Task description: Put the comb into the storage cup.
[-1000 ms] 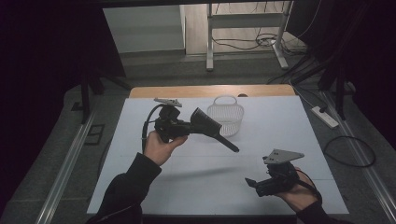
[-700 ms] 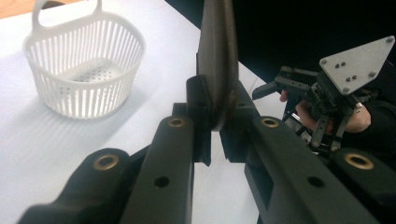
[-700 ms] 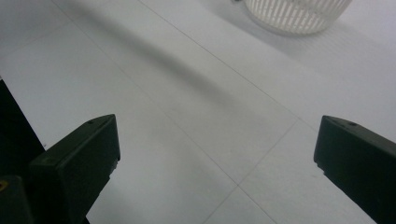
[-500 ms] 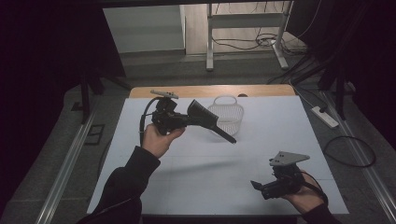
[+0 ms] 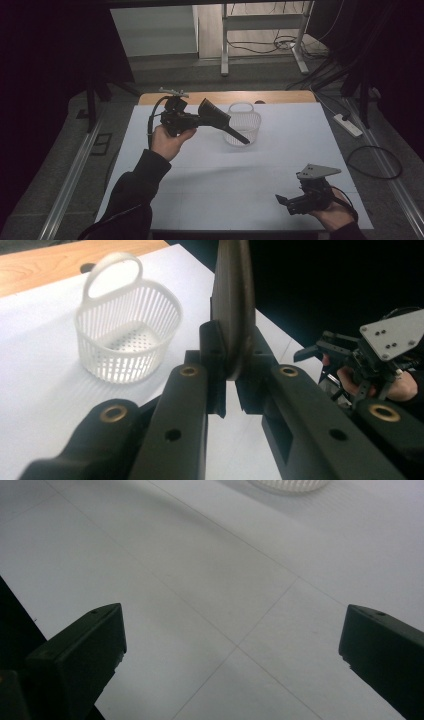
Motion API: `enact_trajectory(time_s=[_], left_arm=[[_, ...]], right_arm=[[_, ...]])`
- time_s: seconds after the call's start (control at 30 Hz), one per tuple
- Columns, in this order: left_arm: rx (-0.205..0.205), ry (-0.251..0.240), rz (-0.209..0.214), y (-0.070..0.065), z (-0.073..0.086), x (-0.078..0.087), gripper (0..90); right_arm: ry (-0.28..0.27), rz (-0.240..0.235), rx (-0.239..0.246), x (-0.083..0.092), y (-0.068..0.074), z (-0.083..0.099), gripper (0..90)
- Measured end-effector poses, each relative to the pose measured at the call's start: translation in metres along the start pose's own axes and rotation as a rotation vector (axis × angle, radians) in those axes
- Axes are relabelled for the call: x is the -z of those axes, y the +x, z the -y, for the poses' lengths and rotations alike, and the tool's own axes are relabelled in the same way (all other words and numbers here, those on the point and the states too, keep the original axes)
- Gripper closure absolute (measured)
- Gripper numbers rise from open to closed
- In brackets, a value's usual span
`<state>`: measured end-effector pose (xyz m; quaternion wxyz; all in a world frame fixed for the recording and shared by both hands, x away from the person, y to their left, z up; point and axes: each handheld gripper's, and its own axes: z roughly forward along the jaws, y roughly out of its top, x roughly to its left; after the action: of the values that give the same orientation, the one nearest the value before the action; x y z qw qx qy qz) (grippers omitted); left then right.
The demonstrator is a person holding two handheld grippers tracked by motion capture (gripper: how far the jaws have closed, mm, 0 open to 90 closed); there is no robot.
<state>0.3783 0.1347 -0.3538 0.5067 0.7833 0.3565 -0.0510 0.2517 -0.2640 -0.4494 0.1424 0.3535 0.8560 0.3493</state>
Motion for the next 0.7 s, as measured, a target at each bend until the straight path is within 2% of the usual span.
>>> enact_trajectory(time_s=[0.4, 0.7], left_arm=[[0.014, -0.015, -0.032, 0.011, -0.012, 0.004, 83.0], [0.024, -0.021, -0.050, 0.018, -0.019, 0.001, 83.0]], right_arm=[[-0.009, 0.032, -0.073, 0.012, -0.008, 0.008, 0.0], [0.004, 0.057, -0.103, 0.019, -0.012, 0.016, 0.0]])
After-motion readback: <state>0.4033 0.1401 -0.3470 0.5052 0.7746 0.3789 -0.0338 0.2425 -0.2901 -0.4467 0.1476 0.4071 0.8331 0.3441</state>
